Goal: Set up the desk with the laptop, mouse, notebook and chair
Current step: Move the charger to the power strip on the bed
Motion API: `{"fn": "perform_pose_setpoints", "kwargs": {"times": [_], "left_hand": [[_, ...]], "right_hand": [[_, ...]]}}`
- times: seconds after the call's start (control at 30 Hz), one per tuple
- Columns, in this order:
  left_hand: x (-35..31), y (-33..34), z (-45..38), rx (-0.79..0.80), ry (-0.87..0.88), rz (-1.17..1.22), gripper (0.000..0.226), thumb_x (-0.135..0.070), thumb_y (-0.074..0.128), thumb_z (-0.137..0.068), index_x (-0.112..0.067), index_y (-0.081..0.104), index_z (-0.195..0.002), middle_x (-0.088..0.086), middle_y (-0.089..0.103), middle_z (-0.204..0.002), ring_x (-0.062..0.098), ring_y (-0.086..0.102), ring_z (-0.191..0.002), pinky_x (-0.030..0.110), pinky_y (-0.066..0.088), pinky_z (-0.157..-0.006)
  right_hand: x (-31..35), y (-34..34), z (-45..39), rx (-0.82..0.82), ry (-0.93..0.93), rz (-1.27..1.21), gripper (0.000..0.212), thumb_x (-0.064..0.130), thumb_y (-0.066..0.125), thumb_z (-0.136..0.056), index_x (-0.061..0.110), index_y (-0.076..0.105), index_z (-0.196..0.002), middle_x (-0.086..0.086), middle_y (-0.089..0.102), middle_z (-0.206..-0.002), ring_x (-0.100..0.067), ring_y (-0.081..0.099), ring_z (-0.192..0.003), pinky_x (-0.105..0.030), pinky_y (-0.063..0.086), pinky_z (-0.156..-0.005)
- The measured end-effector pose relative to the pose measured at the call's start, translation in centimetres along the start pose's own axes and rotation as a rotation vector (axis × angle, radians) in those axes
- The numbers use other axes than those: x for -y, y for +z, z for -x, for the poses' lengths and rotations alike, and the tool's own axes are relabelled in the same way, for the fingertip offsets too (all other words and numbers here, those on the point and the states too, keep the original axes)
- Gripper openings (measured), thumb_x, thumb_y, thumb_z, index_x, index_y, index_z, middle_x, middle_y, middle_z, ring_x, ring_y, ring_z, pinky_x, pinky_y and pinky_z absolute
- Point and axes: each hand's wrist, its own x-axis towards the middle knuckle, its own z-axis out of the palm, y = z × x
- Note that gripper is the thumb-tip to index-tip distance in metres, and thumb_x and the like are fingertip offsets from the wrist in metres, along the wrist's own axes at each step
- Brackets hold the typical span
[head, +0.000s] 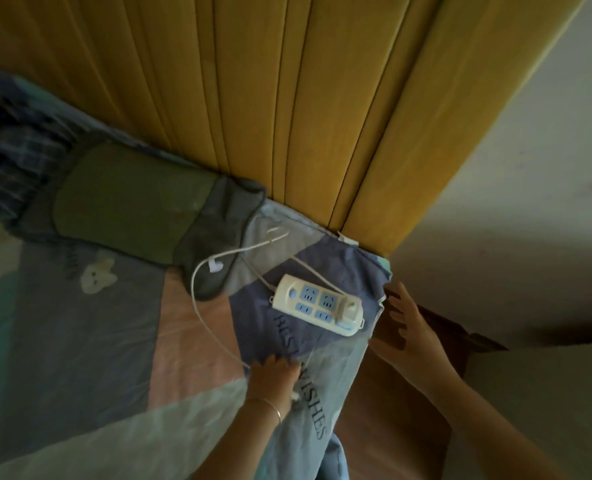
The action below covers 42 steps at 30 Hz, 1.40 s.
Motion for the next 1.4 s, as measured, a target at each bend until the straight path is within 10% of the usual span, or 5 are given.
{"fn": "perform_pose_setpoints", "kwargs": {"times": [0.23, 0.67, 0.83, 1.07, 1.4], "left_hand": [[-0.1, -5.7, 3.2, -0.202, 0.098, 0.427, 0.016, -0.024, 0.053, -0.094, -0.008, 0.058, -0.096, -0.001, 0.058, -0.089, 0.019, 0.059, -0.089, 0.014, 0.032, -0.064], [-21.7, -37.7, 12.5, -0.696, 0.819, 0.39, 0.013, -0.025, 0.062, -0.089, -0.012, 0.064, -0.086, 0.002, 0.062, -0.082, 0.013, 0.056, -0.068, 0.024, 0.043, -0.066], [-33.0, -37.1, 14.6, -0.614, 1.002, 0.316, 0.01, -0.018, 0.073, -0.08, -0.018, 0.065, -0.074, -0.008, 0.056, -0.072, 0.001, 0.051, -0.061, 0.012, 0.038, -0.063], [-48.2, -31.5, 14.8, -0.48, 1.087, 0.248, 0.004, -0.015, 0.076, -0.076, -0.016, 0.071, -0.078, -0.009, 0.057, -0.072, -0.006, 0.053, -0.06, 0.006, 0.036, -0.06], [-65.6, -18.1, 11.7, -0.393, 0.916, 0.216, 0.01, -0.028, 0.068, -0.084, -0.019, 0.07, -0.08, -0.002, 0.06, -0.075, 0.014, 0.057, -0.065, 0.034, 0.049, -0.063]], "right_hand": [[2.4, -5.3, 3.8, -0.136, -0.037, -0.024, 0.1, 0.03, 0.076, -0.074, 0.028, 0.009, -0.149, 0.001, 0.043, -0.143, -0.015, 0.046, -0.125, -0.028, 0.041, -0.093], [3.5, -27.5, 18.6, -0.529, 0.003, 0.026, 0.089, 0.073, 0.062, -0.062, 0.04, 0.027, -0.138, 0.009, 0.047, -0.132, -0.007, 0.05, -0.116, -0.029, 0.043, -0.093], [-1.6, -34.9, 26.9, -0.7, 0.103, 0.063, 0.078, 0.03, 0.077, -0.074, 0.028, 0.035, -0.14, 0.001, 0.05, -0.135, -0.013, 0.052, -0.116, -0.037, 0.045, -0.096], [-15.4, -42.4, 38.2, -0.749, 0.243, 0.073, 0.075, 0.033, 0.076, -0.074, 0.035, 0.034, -0.136, 0.006, 0.05, -0.134, -0.009, 0.053, -0.115, -0.03, 0.043, -0.095], [-35.2, -48.4, 42.9, -0.546, 0.299, 0.166, 0.081, 0.043, 0.072, -0.076, 0.026, 0.031, -0.143, 0.001, 0.046, -0.139, -0.017, 0.039, -0.128, -0.026, 0.031, -0.101]]}}
